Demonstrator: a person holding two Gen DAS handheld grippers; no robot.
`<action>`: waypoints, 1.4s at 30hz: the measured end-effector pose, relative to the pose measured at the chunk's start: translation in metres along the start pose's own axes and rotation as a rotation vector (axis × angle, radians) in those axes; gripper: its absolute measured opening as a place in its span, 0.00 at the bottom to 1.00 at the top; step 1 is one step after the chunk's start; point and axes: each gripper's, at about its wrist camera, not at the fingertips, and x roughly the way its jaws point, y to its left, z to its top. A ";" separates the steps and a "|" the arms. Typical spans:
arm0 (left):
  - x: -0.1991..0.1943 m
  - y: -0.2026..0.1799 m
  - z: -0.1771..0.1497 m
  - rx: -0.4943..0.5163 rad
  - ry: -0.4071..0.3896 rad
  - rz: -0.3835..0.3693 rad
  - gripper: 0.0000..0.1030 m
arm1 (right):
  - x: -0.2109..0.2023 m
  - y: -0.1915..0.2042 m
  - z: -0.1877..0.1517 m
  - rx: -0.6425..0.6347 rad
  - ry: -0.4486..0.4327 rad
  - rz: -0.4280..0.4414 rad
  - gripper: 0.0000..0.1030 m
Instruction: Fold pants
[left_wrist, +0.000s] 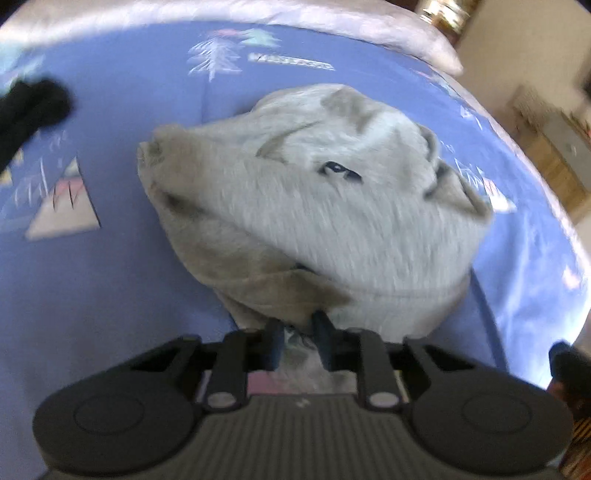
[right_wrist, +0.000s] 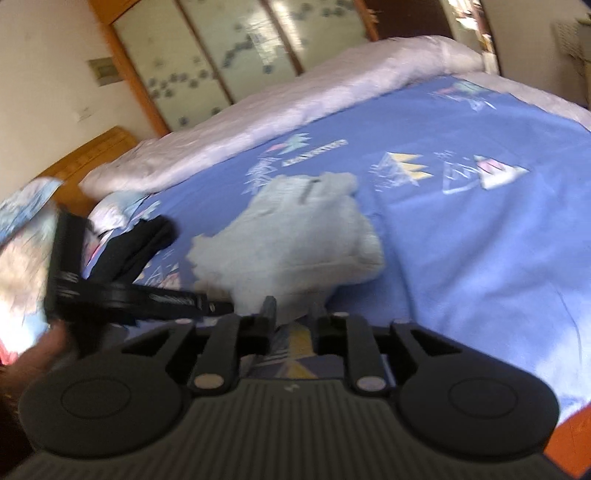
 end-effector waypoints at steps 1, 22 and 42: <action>-0.008 0.003 -0.001 -0.018 -0.024 -0.026 0.13 | 0.001 -0.003 0.001 0.003 -0.003 -0.004 0.27; -0.175 0.112 -0.112 -0.204 -0.215 -0.040 0.05 | 0.102 0.024 0.027 0.047 0.106 0.026 0.57; -0.175 0.112 -0.111 -0.214 -0.230 -0.015 0.03 | 0.037 0.035 0.052 -0.175 -0.075 -0.178 0.08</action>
